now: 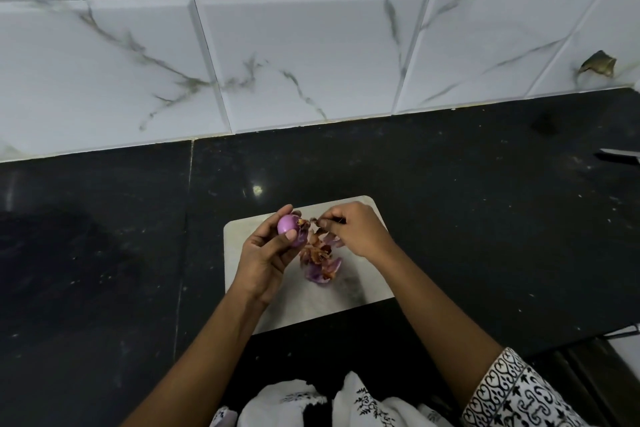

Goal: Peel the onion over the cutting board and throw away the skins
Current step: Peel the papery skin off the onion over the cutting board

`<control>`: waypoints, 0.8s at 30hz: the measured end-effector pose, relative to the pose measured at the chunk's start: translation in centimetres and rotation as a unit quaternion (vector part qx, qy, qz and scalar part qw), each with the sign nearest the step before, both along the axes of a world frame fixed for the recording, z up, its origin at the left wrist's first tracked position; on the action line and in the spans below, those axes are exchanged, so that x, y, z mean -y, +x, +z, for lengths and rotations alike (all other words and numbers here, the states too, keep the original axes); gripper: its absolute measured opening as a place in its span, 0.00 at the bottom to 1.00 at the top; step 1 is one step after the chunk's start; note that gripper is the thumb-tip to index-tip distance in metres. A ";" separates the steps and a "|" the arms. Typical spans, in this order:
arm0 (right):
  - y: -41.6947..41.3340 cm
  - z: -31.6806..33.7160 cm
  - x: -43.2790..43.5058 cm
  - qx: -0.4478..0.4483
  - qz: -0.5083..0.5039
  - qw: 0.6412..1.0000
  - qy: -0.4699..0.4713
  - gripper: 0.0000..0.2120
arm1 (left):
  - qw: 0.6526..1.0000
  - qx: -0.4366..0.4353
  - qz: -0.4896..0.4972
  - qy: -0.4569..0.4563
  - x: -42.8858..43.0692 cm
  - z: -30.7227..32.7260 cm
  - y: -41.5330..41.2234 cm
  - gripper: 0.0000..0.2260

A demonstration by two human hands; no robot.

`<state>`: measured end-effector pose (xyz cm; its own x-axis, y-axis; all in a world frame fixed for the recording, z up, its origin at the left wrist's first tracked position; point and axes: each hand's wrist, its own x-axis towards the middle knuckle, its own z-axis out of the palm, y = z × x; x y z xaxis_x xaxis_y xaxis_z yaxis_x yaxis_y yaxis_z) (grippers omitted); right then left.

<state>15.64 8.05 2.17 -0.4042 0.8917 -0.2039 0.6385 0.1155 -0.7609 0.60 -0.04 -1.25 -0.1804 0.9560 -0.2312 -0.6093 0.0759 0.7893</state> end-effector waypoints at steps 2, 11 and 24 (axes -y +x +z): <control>0.2 0.1 0.7 0.057 0.047 0.997 0.031 0.10 | 1.000 0.016 0.004 -0.001 0.0 -0.3 -0.2 0.30; 0.1 1.4 2.0 -0.037 0.010 0.981 0.189 0.04 | 0.999 0.013 0.007 -0.036 0.1 0.1 0.2 0.14; -1.3 5.1 1.0 0.255 0.275 0.868 0.327 0.12 | 0.992 -0.119 -0.019 -0.050 0.0 1.6 -0.4 0.15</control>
<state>14.32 7.04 7.27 -0.8106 0.5856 -0.0047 0.5850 0.8093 -0.0525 0.23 0.00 0.40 -0.2061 0.9374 -0.2806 -0.4028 0.1800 0.8974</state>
